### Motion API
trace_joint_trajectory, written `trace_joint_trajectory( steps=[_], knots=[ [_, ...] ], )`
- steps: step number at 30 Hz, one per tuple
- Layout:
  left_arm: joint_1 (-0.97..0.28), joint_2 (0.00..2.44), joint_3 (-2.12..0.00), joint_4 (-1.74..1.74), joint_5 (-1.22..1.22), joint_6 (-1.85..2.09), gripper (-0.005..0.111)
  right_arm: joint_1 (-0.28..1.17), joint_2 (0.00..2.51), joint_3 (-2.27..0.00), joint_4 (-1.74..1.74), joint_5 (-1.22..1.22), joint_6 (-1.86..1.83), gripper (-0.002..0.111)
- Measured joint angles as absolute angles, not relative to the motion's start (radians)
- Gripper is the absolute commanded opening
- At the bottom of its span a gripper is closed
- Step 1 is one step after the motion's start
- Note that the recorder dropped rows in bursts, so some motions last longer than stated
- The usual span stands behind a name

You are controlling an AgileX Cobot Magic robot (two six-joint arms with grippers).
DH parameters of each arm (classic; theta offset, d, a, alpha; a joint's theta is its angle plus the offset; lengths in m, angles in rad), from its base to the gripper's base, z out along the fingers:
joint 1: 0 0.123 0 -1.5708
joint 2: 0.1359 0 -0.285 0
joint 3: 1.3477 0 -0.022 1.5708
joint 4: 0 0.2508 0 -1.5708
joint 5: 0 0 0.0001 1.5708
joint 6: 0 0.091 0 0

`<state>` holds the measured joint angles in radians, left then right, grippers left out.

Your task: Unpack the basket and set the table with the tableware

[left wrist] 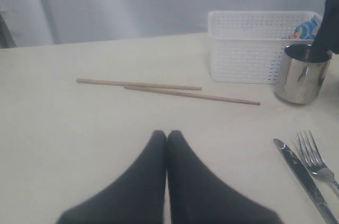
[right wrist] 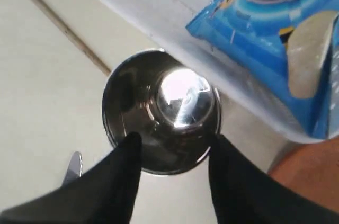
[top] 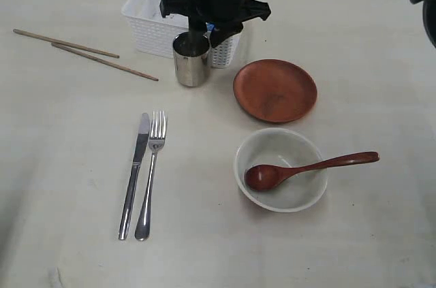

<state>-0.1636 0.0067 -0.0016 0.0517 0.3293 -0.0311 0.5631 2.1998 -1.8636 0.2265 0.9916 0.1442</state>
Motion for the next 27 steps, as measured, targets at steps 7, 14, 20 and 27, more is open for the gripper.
trace_joint_trajectory(
  steps=[7,14,20,27],
  knots=[
    [-0.164,0.007,-0.002,0.052,0.329,-0.031,0.0,0.563,2.211,-1.881,0.14,1.008,0.233,0.04],
    [-0.164,0.007,-0.002,0.052,0.329,-0.031,0.0,0.563,2.26,-1.881,0.14,1.017,0.24,0.04],
    [-0.164,0.007,-0.002,0.052,0.329,-0.031,0.0,0.563,2.281,-1.881,0.186,0.999,0.234,0.026],
    [-0.164,0.007,-0.002,0.052,0.329,-0.031,0.0,0.563,2.285,-1.881,0.234,1.016,0.196,0.0]
  ],
)
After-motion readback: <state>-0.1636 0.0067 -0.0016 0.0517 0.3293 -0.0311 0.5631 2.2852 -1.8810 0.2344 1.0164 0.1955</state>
